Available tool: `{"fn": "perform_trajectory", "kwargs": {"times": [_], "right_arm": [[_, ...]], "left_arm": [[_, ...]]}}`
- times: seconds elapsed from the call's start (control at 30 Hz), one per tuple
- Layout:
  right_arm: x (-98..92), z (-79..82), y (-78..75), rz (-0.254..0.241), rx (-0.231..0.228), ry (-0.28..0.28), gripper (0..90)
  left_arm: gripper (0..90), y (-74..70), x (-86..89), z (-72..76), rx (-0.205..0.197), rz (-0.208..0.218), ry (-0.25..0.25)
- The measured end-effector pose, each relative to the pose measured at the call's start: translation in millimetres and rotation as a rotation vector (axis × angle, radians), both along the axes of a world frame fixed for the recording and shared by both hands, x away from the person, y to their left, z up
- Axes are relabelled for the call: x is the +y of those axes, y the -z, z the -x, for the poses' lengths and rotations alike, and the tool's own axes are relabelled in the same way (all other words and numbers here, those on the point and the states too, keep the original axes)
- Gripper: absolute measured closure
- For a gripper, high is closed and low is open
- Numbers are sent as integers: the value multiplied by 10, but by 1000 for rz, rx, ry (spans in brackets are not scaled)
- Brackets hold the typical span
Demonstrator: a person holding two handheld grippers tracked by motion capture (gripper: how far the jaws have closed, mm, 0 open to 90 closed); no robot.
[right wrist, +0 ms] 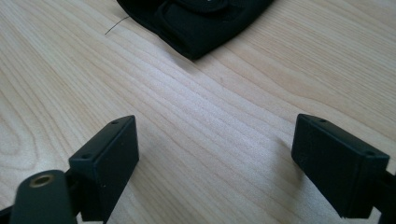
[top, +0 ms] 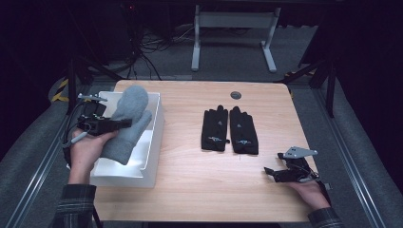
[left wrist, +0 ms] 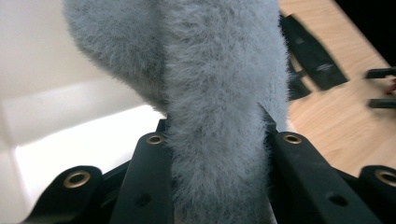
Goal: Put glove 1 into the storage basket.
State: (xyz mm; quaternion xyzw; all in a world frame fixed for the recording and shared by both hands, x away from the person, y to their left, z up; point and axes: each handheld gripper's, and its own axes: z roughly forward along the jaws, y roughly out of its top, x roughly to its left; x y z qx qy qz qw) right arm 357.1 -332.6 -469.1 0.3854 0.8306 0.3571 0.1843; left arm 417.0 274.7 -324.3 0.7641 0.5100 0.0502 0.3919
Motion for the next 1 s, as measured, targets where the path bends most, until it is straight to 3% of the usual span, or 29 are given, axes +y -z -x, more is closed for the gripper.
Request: {"fn": "perform_trajectory", "kwargs": {"times": [0.13,0.37,0.53,0.67,0.8,1.0], "right_arm": [[0,0,0,0,0,0,152],[-1,0,-1,-1,1,-1,153],[-1,0,-1,-1,1,-1,153],[-2,0,-1,-2,2,-1,153],[-1,-1,-1,-1,2,-1,153],[-2,-1,-2,-1,3,-2,154]], "left_arm": [[705,230,51,-73,45,-14,-43],[702,629,61,-201,121,-18,-74],[691,834,67,-271,177,-67,-91],[662,934,67,-314,216,-100,-98],[572,975,84,-332,227,-113,-116],[326,891,70,-306,177,-151,-138]]}}
